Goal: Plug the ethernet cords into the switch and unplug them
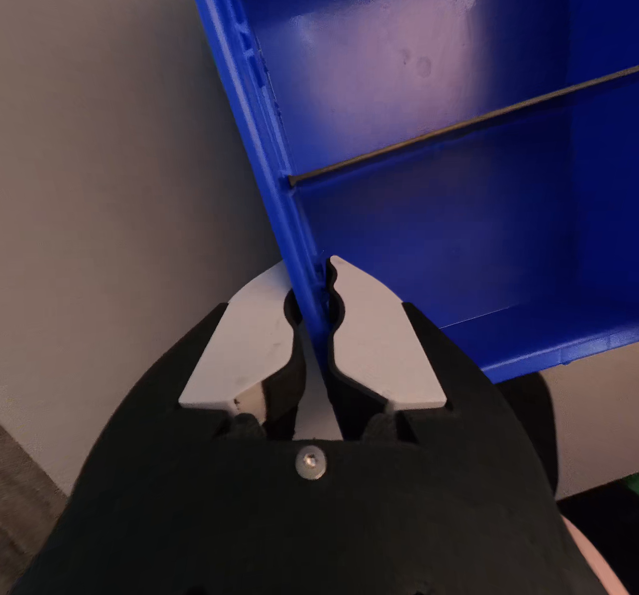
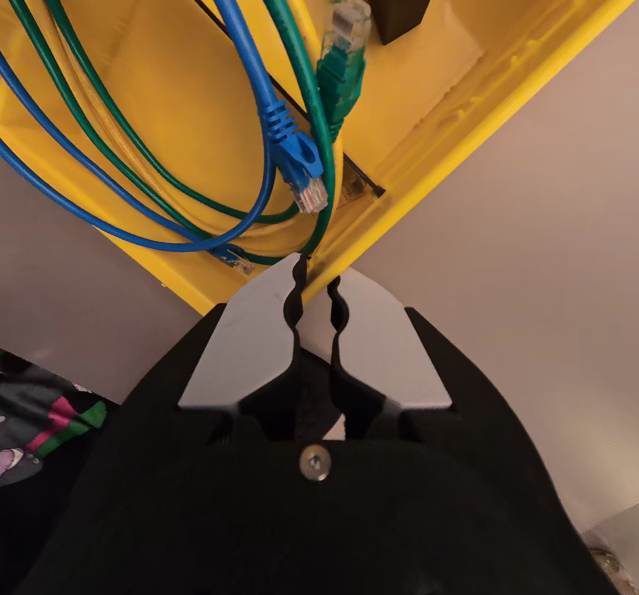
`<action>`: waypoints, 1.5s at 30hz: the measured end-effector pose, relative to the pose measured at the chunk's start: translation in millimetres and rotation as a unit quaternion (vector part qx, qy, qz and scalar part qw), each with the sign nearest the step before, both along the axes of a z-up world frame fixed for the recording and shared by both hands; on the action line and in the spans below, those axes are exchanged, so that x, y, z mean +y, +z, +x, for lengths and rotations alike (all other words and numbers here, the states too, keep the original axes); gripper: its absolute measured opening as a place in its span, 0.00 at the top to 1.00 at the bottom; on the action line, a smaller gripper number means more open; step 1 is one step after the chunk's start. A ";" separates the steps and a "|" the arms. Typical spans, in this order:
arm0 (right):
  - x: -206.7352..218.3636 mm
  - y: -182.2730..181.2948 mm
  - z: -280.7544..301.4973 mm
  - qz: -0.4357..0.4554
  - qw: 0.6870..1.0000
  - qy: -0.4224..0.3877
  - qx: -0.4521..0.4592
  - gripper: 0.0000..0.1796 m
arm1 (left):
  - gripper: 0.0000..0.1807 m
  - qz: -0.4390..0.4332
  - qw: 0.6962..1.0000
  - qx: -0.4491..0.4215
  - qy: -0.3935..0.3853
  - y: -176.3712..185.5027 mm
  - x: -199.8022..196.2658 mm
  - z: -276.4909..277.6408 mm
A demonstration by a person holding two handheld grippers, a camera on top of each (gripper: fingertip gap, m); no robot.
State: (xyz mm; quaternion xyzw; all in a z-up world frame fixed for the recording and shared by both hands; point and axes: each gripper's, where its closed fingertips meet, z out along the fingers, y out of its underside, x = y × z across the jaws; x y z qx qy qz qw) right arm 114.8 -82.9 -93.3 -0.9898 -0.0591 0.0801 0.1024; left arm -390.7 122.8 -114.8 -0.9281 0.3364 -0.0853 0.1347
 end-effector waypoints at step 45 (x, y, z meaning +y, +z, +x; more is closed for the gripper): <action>56.7 19.3 -240.7 0.060 0.997 -0.005 0.039 0.85 | 0.89 0.349 0.781 -0.464 -0.230 260.6 -88.1 132.9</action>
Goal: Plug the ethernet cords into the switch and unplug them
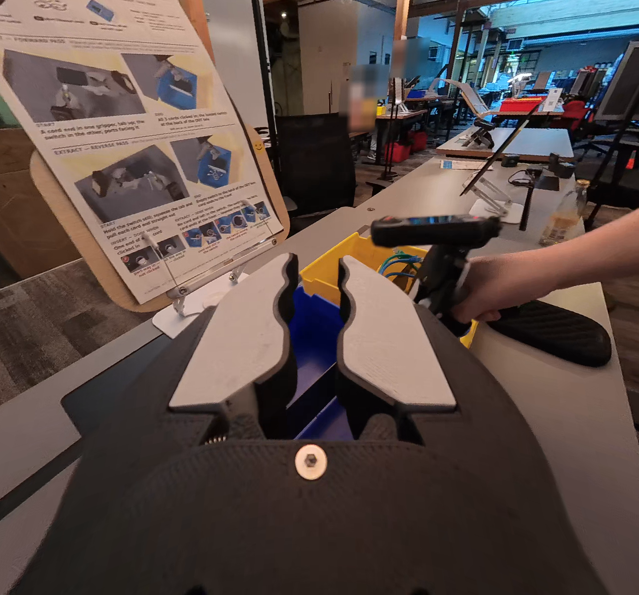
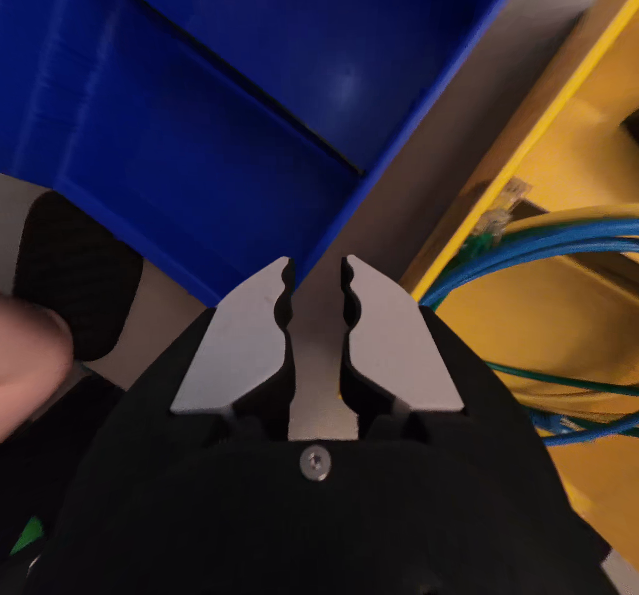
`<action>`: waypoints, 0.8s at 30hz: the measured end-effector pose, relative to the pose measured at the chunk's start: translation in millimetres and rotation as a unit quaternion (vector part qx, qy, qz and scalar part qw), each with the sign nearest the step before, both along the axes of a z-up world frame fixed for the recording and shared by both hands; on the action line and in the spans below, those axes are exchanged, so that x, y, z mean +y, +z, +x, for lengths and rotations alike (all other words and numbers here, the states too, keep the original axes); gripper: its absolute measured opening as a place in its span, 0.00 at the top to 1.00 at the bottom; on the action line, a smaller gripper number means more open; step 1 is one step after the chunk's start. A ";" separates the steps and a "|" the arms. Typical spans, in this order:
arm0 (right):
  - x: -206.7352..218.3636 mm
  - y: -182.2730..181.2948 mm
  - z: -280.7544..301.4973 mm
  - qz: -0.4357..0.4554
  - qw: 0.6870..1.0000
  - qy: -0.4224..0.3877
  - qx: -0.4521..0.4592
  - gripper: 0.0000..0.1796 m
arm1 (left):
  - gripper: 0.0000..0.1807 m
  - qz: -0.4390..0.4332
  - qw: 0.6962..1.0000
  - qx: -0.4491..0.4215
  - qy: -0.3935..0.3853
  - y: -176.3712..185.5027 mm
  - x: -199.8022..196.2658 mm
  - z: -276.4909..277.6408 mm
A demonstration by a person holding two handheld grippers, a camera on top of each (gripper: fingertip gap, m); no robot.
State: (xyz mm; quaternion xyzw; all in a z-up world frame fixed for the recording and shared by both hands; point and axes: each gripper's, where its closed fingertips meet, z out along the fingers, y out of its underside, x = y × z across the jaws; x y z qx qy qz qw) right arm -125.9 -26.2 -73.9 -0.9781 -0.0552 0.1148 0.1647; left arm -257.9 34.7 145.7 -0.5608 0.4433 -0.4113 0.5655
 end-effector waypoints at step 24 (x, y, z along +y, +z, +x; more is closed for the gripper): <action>31.1 -69.7 -33.4 -0.209 0.977 0.018 0.028 0.93 | 0.90 -0.139 0.982 -0.117 -0.052 37.2 -21.6 -24.8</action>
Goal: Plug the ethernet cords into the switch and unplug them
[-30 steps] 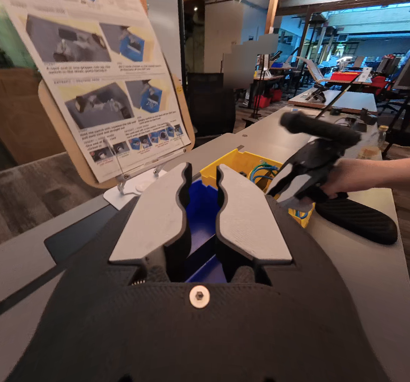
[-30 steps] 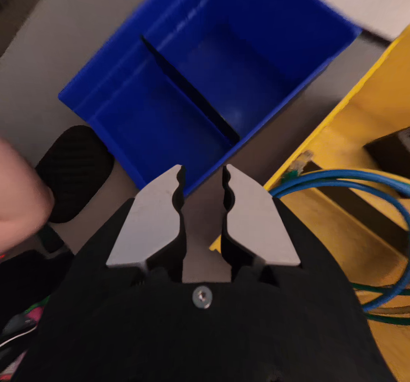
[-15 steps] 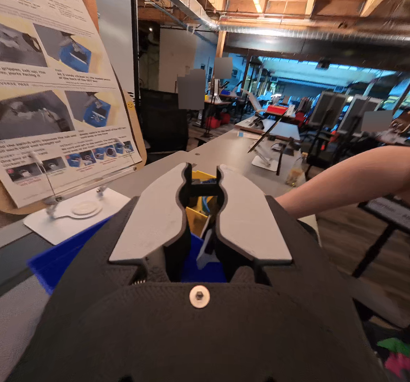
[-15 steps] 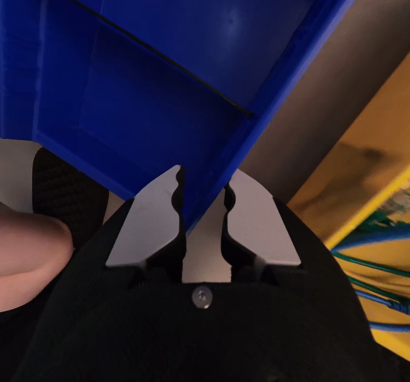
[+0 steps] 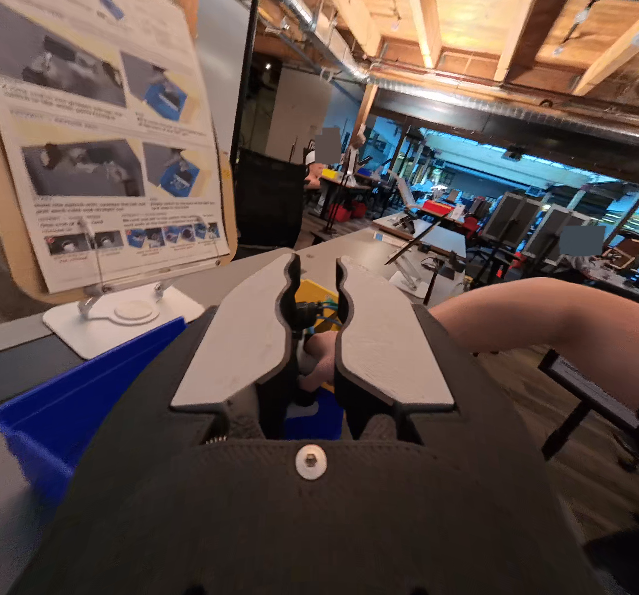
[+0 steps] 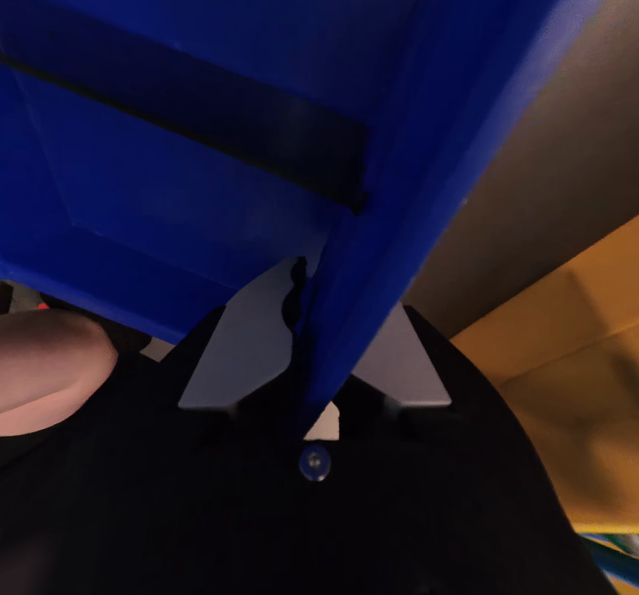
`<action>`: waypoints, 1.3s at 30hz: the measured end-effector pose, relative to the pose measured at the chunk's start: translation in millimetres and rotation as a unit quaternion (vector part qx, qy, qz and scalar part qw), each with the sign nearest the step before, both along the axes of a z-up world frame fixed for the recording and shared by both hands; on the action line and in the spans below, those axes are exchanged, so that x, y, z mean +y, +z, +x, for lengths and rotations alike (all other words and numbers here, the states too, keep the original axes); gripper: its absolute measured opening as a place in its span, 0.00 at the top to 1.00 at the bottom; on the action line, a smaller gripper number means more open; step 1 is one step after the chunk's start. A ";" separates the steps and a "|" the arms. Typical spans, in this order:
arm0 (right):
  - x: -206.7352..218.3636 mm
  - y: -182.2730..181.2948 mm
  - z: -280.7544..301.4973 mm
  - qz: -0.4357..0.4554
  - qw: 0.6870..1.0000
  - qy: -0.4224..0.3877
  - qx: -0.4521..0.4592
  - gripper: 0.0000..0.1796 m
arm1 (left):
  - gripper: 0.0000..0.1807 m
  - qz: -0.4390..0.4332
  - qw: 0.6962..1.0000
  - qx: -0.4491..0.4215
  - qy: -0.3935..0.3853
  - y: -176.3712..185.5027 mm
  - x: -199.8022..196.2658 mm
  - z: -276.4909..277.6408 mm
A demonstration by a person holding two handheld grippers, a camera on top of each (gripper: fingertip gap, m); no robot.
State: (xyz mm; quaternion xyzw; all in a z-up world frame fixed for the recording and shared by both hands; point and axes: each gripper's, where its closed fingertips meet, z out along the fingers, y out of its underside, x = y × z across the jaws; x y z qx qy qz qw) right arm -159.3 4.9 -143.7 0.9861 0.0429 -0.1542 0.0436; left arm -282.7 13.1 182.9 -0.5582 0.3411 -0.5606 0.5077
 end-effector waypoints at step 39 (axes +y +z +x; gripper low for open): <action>-219.1 17.0 470.0 0.046 0.952 -0.298 -0.045 0.96 | 0.69 -0.049 0.868 0.469 -0.157 -269.2 -53.3 222.6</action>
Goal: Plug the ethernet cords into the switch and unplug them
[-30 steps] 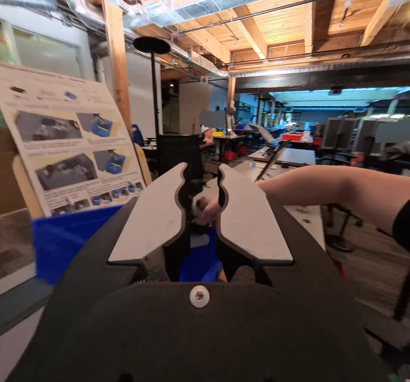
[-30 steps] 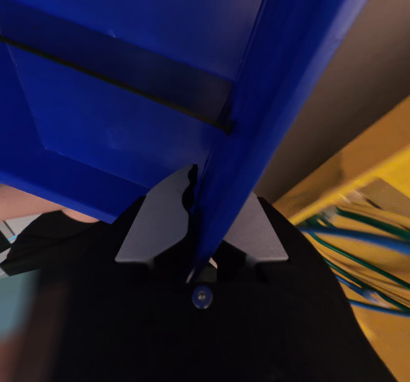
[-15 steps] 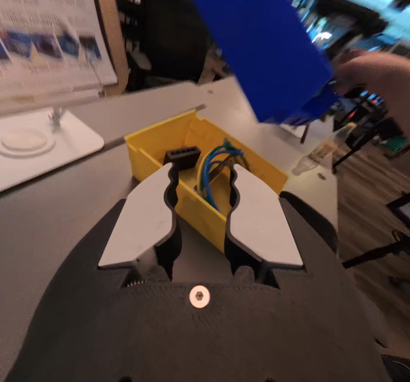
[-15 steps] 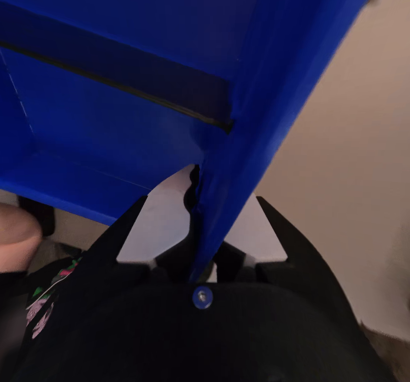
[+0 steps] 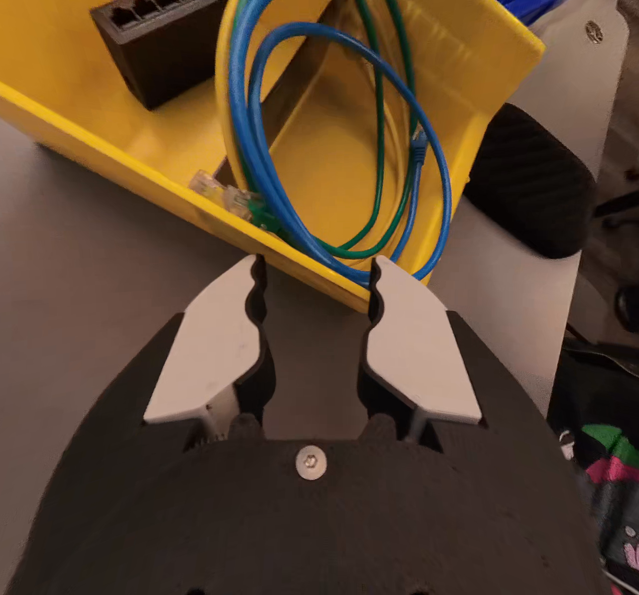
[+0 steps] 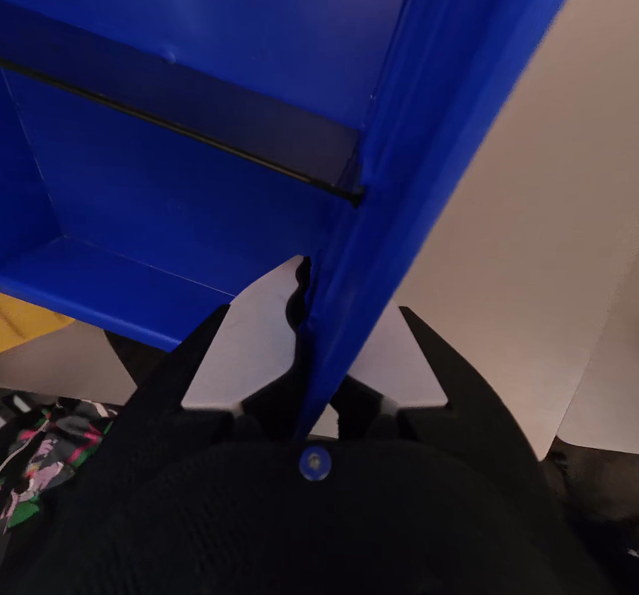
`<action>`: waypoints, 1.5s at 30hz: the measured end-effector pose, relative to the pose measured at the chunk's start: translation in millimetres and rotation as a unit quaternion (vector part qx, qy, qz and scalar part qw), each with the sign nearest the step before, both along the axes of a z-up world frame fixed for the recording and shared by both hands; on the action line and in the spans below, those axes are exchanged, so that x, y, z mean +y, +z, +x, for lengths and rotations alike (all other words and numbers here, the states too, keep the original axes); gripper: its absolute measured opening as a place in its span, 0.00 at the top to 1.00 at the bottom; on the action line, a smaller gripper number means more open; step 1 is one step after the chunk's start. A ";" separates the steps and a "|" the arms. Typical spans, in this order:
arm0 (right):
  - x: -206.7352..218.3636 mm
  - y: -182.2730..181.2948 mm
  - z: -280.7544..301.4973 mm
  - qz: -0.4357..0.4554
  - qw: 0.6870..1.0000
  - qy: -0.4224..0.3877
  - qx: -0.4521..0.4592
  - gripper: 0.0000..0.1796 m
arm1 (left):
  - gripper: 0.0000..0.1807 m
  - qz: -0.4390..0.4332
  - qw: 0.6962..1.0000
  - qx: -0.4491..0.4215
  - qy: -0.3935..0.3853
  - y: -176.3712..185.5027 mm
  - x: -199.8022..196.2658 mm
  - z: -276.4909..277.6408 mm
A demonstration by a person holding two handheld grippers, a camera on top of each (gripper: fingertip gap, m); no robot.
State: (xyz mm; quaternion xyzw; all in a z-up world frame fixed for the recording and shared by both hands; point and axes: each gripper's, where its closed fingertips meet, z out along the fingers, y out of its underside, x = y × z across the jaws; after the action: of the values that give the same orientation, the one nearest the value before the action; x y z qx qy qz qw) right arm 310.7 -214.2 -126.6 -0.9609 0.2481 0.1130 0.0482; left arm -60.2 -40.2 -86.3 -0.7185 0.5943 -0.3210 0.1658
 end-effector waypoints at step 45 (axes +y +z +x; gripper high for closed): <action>35.4 -20.8 -54.6 -0.064 0.993 0.090 -0.030 0.97 | 0.94 -0.030 0.943 0.083 0.321 12.1 156.0 -365.7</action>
State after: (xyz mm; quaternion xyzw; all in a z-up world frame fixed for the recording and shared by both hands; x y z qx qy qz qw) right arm 256.1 -178.7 -147.4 -0.9835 0.1655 0.0716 -0.0158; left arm -425.9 115.8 -74.2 -0.8997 0.3344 -0.2078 0.1886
